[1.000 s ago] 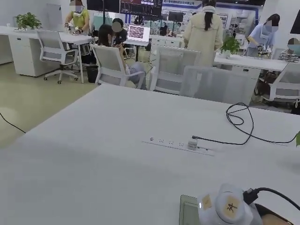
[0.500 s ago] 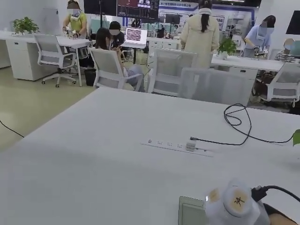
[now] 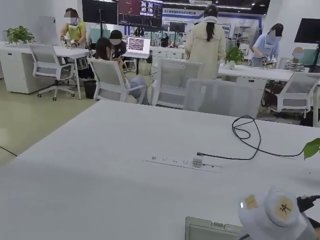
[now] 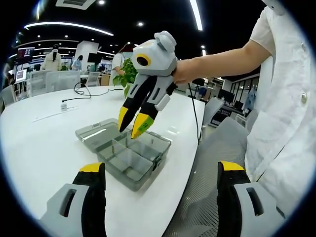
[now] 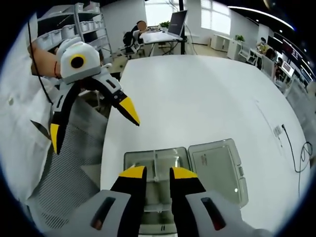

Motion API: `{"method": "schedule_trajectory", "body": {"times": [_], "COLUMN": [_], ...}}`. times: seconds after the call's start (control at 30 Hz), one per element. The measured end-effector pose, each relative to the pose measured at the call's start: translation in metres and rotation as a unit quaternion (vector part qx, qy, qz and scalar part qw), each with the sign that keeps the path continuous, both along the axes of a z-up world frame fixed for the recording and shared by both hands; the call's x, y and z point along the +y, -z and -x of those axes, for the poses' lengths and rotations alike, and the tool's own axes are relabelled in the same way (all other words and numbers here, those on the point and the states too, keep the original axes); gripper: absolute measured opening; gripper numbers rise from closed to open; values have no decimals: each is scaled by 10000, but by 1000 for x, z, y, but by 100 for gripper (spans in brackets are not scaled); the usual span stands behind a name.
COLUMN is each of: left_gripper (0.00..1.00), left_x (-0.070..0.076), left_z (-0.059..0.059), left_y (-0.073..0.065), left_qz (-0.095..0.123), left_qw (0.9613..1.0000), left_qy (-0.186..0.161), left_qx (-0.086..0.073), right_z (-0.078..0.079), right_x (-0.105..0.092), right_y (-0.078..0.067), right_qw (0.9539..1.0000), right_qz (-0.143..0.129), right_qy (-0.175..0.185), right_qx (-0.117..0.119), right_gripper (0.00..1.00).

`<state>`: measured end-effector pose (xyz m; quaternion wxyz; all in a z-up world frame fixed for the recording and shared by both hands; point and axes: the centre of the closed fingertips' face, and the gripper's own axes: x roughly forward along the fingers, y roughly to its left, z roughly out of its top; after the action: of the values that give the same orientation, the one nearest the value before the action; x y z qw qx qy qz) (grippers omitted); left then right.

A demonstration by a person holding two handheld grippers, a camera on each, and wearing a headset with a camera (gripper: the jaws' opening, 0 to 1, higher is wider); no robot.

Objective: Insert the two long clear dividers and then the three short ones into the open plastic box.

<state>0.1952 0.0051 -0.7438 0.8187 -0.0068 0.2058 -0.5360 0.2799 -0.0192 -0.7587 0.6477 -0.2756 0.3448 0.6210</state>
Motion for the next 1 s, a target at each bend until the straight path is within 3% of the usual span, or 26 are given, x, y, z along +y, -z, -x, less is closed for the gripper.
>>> {"method": "schedule_trajectory", "body": {"times": [0.17, 0.43, 0.7, 1.0], "left_gripper": [97, 97, 97, 97], "left_x": [1, 3, 3, 3], "left_z": [0, -1, -1, -1], "left_y": [-1, -1, -1, 0], "left_qz": [2, -13, -33, -54], "left_qw": [10000, 10000, 10000, 10000], "left_qy": [-17, -34, -33, -13], "left_qx": [-28, -8, 3, 10], "right_z": [0, 2, 11, 22], "right_x": [-18, -54, -98, -133], "right_y": [-10, -15, -8, 5], "right_qw": [9999, 9998, 9993, 9980], "right_qz": [-64, 33, 301, 604], "right_qy": [115, 207, 229, 199], "right_qx": [-2, -41, -1, 57], "right_gripper": [25, 36, 45, 52]}}
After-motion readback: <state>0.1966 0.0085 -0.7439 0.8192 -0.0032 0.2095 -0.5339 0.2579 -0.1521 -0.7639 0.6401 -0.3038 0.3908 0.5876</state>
